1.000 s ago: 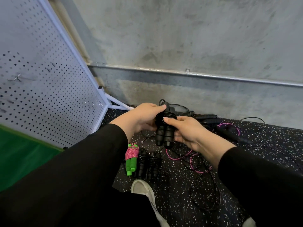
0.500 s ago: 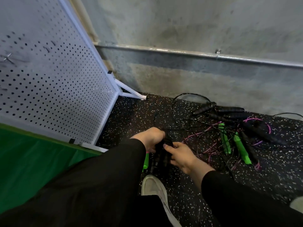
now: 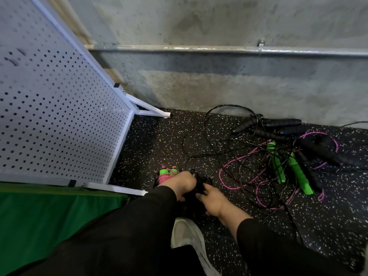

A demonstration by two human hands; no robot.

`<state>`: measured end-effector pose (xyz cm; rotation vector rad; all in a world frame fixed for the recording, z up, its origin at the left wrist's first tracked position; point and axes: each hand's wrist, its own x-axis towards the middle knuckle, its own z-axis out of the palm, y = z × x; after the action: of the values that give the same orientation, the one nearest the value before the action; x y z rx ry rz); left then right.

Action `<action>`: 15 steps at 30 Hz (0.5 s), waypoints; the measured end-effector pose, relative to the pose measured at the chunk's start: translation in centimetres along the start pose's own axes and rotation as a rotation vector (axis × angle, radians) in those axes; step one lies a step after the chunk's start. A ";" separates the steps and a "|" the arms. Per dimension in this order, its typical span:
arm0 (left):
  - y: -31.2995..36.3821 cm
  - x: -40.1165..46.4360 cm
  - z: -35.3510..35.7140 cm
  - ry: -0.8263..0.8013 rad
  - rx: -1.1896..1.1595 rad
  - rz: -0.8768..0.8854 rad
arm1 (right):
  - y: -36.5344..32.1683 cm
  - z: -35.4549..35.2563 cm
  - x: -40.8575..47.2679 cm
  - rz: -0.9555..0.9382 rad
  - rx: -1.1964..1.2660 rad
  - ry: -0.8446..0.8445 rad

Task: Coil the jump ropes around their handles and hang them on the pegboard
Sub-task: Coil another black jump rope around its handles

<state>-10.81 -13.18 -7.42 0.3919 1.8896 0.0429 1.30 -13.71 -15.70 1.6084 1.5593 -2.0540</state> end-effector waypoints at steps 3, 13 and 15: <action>0.0 0.0 -0.1 0.034 0.021 -0.054 | 0.0 0.0 0.1 -0.050 -0.066 0.001; 0.2 -0.5 -1.3 0.100 -0.020 -0.034 | -1.7 -1.1 -1.6 -0.080 -0.137 -0.017; 0.0 -0.5 -0.9 0.074 0.074 -0.023 | -1.7 -1.2 -1.6 -0.090 -0.114 -0.010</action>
<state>-11.53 -13.13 -6.64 0.4237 1.9725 -0.0281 1.80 -12.79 -13.29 1.5128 1.7418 -1.9719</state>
